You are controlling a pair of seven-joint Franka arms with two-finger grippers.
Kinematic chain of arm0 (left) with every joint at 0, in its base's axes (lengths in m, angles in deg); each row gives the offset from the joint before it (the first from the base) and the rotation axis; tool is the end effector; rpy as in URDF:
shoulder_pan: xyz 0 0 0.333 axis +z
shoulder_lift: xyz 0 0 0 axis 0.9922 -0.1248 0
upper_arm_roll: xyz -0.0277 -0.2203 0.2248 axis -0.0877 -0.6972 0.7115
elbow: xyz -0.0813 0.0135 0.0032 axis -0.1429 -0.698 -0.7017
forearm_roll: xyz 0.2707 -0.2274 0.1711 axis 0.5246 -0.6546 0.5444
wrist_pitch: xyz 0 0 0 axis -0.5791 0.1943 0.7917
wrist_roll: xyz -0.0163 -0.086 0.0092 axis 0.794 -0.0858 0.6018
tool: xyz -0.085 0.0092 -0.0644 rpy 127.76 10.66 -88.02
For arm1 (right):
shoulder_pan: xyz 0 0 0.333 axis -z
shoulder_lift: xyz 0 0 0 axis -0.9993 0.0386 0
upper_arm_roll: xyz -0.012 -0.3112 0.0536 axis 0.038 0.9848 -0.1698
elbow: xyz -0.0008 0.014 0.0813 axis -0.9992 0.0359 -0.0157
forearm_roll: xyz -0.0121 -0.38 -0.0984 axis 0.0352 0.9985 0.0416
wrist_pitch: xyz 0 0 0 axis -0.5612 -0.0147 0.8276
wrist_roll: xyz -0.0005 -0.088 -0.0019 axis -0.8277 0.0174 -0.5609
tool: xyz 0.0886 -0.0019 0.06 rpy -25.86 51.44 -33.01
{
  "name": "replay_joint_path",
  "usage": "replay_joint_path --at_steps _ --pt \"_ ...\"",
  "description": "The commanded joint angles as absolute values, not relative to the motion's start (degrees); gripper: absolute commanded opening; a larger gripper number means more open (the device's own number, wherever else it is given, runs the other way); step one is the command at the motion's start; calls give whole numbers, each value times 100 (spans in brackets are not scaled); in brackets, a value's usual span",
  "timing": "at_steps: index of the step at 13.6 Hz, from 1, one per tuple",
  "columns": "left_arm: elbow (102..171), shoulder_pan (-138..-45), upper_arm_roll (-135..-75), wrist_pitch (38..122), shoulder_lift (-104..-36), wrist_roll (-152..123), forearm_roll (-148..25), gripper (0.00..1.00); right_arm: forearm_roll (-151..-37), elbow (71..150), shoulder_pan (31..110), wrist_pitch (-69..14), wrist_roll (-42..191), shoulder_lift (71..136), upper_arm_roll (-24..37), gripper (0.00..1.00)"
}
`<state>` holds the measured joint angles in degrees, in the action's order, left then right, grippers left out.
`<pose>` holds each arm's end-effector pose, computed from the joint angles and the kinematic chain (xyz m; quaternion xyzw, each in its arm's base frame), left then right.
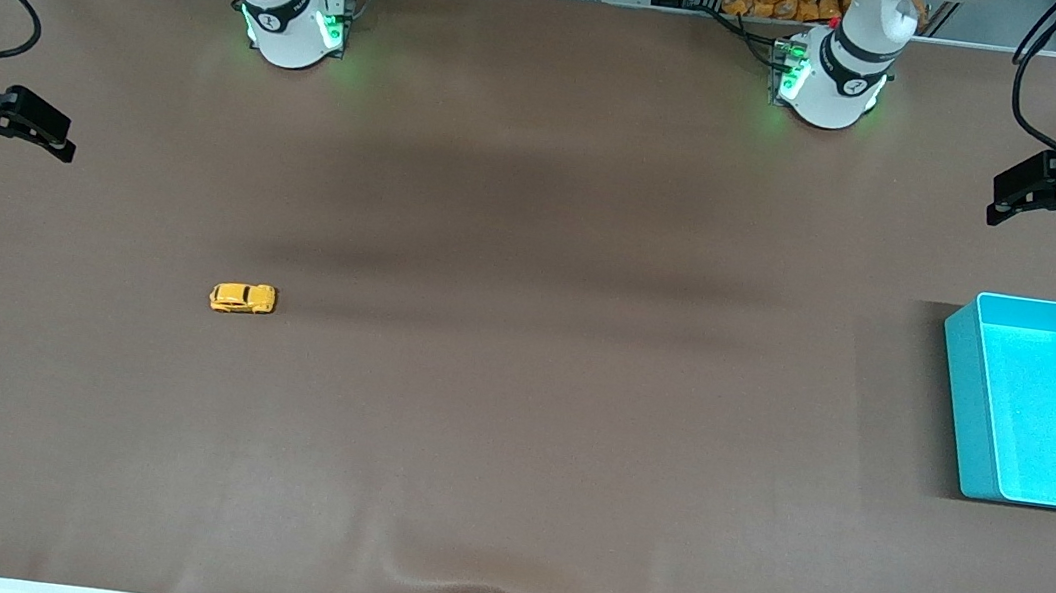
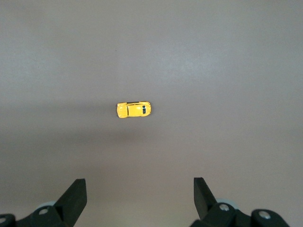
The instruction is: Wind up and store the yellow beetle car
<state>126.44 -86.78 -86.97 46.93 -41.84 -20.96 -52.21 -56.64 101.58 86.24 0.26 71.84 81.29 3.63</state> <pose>0.5267 -0.0368 0.6469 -0.9991 0.0355 0.0242 0.0036 0.5556 -0.0114 0.6156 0.9996 0.0119 -0.0241 0.0012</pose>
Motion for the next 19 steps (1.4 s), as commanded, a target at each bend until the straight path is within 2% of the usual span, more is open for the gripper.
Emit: replay_joint_path --at_steps 1,9,13,19 --pt "12726 -8643 -8739 4745 -4087 -2021 -5138 100 -5673 10163 8542 -8 7080 8128 425 100" --pt "12735 -8661 -8739 4745 -4113 -2004 -5138 100 -5647 10084 8489 -103 7177 8215 416 100" --pt "12726 -8652 -8739 4745 -4113 -2003 -5138 100 -5673 10101 8384 -516 7991 8663 399 100" --pt "12726 -8644 -8739 4754 -4122 -2003 -5138 100 -5638 10329 8357 -1054 10643 9481 399 100"
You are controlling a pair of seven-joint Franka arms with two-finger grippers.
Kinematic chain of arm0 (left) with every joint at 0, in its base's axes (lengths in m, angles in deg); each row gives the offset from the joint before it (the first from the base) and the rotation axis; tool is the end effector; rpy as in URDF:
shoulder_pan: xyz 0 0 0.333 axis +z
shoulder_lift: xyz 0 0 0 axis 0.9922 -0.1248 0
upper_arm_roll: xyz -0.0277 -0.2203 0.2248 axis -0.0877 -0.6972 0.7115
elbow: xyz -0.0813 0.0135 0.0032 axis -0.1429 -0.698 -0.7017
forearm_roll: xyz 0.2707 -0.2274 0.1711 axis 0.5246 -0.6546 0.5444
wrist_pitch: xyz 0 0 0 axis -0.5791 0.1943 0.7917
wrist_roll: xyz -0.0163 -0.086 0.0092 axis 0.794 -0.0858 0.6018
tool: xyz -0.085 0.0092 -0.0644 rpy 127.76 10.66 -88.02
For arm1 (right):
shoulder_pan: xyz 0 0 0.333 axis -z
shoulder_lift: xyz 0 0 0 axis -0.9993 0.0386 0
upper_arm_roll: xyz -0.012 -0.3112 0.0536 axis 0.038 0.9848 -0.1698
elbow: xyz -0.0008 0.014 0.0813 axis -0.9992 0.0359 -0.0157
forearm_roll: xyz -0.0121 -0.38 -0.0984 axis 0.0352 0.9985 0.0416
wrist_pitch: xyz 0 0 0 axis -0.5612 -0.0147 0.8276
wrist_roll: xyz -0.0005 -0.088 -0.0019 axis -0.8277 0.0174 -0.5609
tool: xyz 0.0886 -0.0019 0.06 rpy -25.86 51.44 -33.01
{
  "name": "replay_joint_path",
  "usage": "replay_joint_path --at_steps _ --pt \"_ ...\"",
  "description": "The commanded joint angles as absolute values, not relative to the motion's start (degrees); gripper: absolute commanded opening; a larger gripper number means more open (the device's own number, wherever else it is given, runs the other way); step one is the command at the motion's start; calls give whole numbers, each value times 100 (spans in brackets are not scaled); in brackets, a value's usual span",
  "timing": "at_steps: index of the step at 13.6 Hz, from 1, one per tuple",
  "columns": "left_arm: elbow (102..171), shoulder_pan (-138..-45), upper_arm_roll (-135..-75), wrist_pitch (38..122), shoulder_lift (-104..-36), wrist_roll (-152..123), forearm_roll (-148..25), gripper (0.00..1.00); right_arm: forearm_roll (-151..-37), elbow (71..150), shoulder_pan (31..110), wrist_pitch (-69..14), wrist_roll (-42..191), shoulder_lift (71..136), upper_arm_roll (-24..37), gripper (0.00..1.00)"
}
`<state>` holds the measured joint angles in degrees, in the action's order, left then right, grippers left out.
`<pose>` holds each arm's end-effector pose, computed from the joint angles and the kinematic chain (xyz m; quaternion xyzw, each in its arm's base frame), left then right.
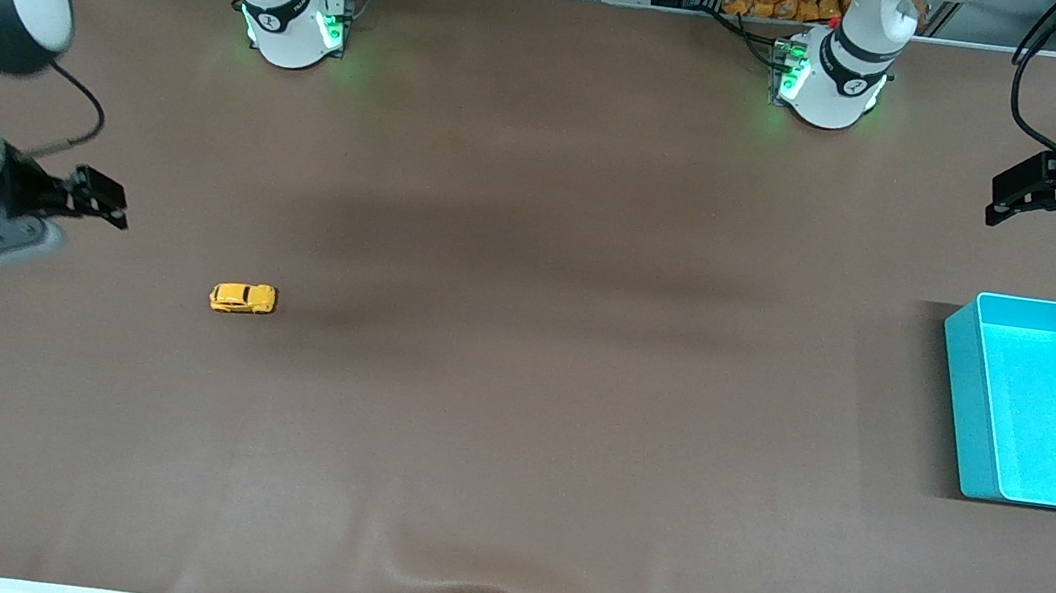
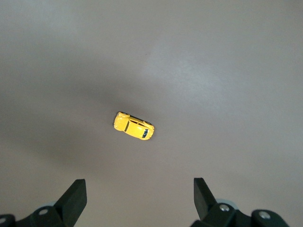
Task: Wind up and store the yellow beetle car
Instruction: 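Move the right gripper over the yellow beetle car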
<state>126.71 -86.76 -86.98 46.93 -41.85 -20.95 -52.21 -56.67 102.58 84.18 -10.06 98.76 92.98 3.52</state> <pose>0.5267 -0.0367 0.6447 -0.9990 0.0354 0.0266 0.0036 0.6208 0.0130 0.5015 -0.9638 -0.2630 0.0448 0.0049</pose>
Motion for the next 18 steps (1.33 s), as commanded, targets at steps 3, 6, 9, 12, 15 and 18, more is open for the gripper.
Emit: replay_joint_path --at_steps 3,6,9,12,15,18 --pt "12726 -8652 -8739 4754 -4131 -1995 -5138 100 -5629 11004 8348 -1552 11624 9570 399 100" --pt "12726 -8652 -8739 4754 -4139 -1995 -5138 100 -5603 11665 8243 -2098 12385 9525 399 100" --pt "12726 -8644 -8739 4754 -4139 -1995 -5138 100 -5568 12384 8164 -3273 13465 9517 399 100" --pt "12726 -8652 -8739 4754 -4148 -1995 -5147 100 -5542 13009 8085 -4268 14224 9534 399 100" --pt "12726 -8652 -8739 4754 -4148 -1995 -5138 100 -5445 13353 7935 -4542 14531 9526 399 100" --pt "12726 -8635 -8731 4754 -4139 -2003 -5138 100 -5427 13696 7935 -5236 15305 9526 399 100"
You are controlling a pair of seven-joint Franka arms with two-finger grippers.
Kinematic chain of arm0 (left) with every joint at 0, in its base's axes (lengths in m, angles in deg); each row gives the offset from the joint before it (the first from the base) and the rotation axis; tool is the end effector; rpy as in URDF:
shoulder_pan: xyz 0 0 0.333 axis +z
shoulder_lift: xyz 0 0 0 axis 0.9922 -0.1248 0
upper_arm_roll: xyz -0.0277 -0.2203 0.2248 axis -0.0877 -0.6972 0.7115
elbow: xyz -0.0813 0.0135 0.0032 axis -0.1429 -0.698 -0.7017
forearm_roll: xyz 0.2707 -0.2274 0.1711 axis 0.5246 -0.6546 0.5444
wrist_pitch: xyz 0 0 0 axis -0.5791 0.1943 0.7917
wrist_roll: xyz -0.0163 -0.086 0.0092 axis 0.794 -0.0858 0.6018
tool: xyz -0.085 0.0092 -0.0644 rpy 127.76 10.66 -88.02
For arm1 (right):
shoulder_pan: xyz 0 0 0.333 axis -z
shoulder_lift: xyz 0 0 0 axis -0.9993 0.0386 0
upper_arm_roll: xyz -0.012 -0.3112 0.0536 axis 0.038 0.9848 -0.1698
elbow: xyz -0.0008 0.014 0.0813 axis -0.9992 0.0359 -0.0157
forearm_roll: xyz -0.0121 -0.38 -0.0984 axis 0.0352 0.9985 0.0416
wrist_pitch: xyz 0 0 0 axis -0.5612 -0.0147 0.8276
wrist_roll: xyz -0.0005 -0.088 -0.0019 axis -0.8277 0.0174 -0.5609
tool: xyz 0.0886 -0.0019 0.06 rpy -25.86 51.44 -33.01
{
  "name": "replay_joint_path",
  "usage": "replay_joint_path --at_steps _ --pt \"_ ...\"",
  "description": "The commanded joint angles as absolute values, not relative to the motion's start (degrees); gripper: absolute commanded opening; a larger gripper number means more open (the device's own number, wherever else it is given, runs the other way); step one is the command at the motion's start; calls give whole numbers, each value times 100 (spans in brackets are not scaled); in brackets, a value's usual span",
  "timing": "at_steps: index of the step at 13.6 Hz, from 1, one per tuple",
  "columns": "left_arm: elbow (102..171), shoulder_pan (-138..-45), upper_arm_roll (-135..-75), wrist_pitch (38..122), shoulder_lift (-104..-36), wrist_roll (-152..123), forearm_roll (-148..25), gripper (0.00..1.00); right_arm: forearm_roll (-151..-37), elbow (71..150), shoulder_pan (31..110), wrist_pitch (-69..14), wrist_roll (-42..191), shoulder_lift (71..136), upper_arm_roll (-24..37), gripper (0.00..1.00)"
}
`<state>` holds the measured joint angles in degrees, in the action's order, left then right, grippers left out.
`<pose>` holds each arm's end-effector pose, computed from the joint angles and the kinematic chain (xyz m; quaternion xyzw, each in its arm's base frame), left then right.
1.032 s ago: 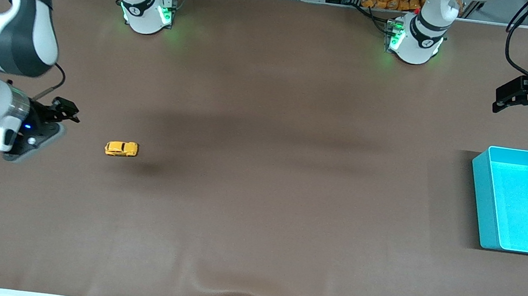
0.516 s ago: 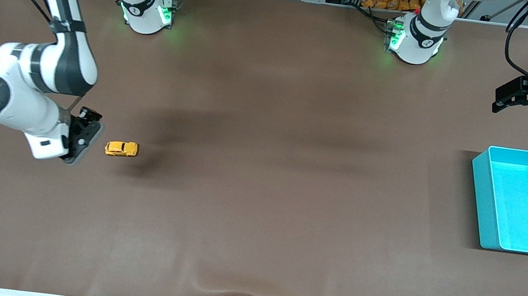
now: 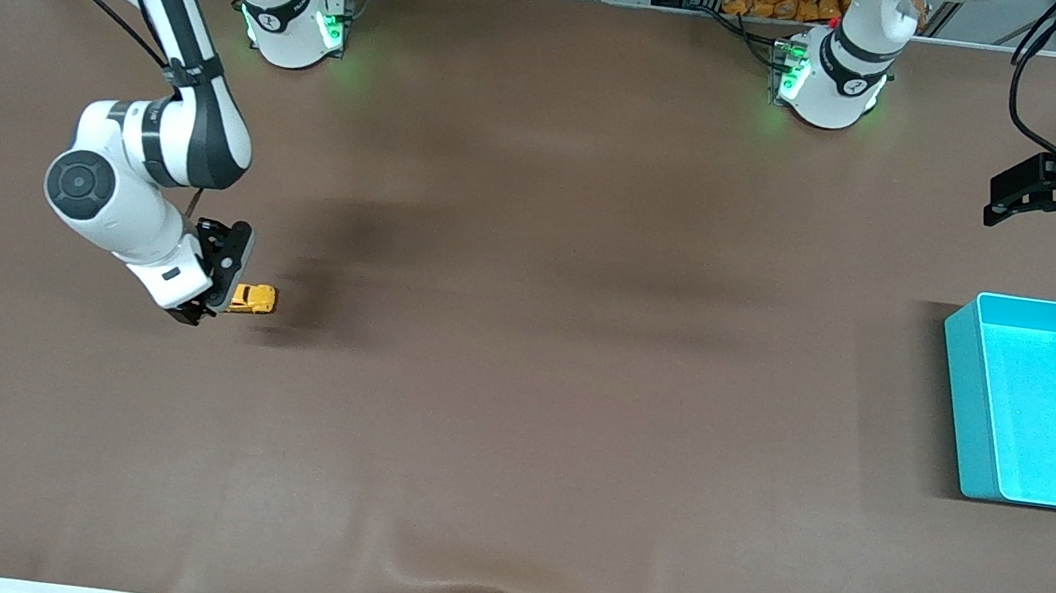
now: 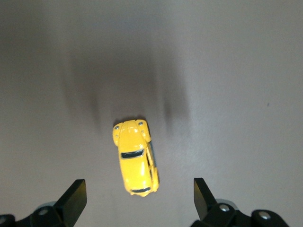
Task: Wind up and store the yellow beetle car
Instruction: 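Lower the right gripper and close it on the yellow car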
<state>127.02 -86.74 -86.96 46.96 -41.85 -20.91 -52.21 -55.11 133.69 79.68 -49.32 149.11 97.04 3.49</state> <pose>0.5267 -0.0364 0.6422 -0.9990 0.0347 0.0290 0.0037 0.5706 0.0553 0.2712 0.7270 0.6864 -0.0172 0.0077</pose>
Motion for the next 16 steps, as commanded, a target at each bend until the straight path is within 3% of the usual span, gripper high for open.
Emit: replay_joint_path --at_steps 1,3,5,10,13,16 --pt "12726 -8635 -8722 4754 -4139 -2003 -5138 100 -5401 13714 7935 -5246 15559 9552 399 100" --pt "12726 -8643 -8722 4754 -4131 -2003 -5138 100 -5401 13775 7988 -5316 15772 9561 399 97" --pt "12726 -8643 -8722 4754 -4131 -2003 -5138 100 -5401 13810 8005 -5403 15781 9569 399 83" --pt "12726 -8643 -8722 4754 -4131 -1995 -5138 100 -5401 14136 8005 -6072 15790 9692 399 83" --pt "12726 -8643 -8722 4745 -4131 -1995 -5138 100 -5401 14153 8102 -6282 16087 9815 399 73" --pt "12726 -8652 -8722 4754 -4139 -1995 -5138 100 -5401 14162 8137 -6616 16141 9991 399 72"
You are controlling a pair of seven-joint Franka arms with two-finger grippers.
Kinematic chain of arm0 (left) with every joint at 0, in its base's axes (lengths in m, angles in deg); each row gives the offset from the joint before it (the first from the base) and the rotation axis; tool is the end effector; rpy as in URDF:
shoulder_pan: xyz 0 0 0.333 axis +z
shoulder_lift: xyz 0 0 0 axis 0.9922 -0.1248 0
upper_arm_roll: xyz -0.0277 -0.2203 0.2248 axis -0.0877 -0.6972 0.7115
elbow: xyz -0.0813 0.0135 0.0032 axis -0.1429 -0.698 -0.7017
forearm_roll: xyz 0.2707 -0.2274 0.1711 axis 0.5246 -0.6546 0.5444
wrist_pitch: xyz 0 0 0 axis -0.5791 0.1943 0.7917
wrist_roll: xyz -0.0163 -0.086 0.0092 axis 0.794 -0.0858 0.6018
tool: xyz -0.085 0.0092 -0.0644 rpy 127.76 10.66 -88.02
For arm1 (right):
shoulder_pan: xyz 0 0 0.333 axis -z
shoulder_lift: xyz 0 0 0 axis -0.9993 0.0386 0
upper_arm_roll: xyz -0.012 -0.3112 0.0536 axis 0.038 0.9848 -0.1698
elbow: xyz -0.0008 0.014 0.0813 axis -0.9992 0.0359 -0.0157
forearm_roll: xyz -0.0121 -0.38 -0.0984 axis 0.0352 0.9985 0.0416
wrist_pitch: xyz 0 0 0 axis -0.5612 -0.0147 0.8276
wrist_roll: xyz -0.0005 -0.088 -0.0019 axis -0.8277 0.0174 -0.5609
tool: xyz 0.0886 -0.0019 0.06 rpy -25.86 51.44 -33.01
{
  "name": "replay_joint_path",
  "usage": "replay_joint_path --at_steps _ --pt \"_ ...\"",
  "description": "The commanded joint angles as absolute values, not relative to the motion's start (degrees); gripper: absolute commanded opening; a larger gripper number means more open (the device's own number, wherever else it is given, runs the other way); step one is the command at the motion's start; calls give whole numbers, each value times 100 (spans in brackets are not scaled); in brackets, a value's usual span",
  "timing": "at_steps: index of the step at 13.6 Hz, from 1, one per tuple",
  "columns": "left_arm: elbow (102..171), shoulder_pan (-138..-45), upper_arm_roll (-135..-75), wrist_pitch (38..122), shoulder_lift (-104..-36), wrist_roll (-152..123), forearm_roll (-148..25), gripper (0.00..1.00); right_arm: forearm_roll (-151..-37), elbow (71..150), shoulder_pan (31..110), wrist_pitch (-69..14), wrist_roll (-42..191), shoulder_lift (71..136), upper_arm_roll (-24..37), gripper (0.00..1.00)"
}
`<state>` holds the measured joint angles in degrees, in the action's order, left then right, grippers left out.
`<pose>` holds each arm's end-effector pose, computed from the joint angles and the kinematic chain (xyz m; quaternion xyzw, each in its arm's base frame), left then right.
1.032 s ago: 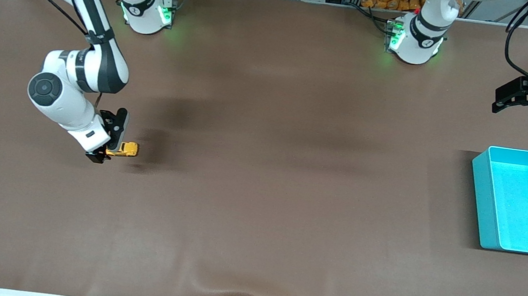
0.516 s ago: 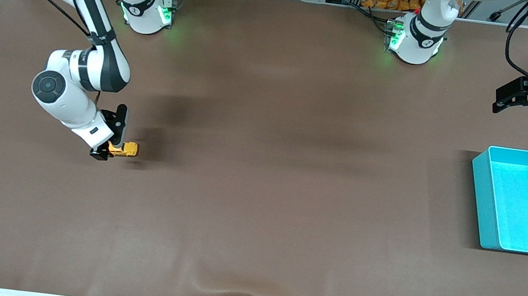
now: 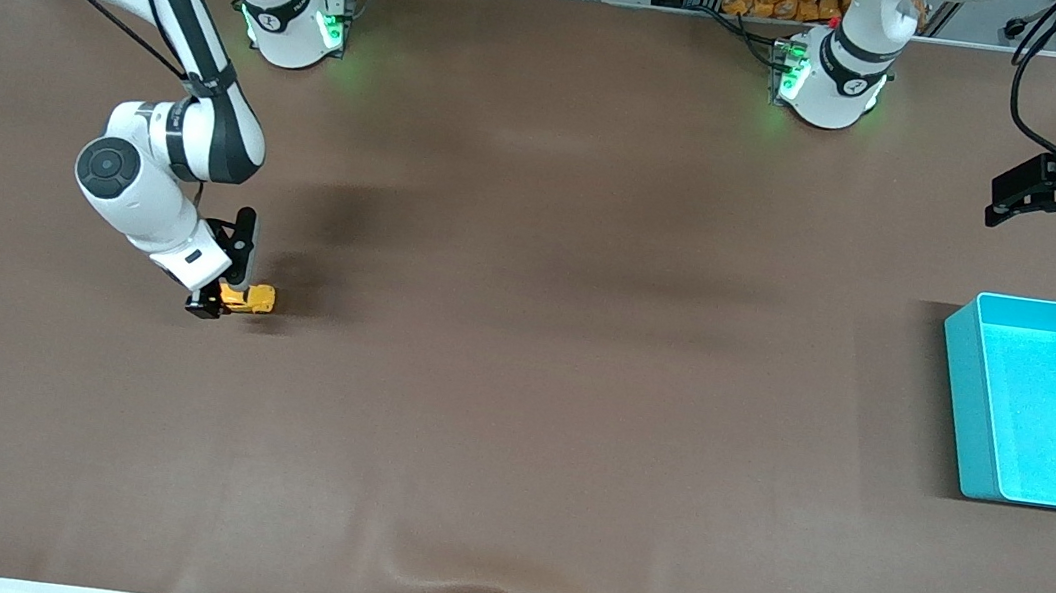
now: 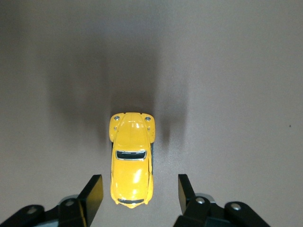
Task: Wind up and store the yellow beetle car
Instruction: 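Lower the right gripper and close it on the yellow car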
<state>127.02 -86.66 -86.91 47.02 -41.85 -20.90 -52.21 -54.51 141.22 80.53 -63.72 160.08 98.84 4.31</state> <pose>0.5269 -0.0352 0.6423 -0.9990 0.0335 0.0285 0.0037 0.5481 0.0378 0.2255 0.6631 0.7475 0.0121 0.0385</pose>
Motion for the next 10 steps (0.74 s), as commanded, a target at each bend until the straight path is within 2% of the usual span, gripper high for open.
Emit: replay_joint_path --at_steps 1,7,10 --pt "12726 -8644 -8730 4754 -4131 -1995 -5147 100 -5401 14162 8137 -6660 16142 10044 399 72" --pt "12726 -8652 -8731 4745 -4131 -1933 -5147 100 -5410 14153 8216 -6766 16142 10228 390 72" --pt "12726 -8652 -8731 4745 -4139 -1933 -5147 100 -5410 14153 8199 -6766 16142 10246 390 61"
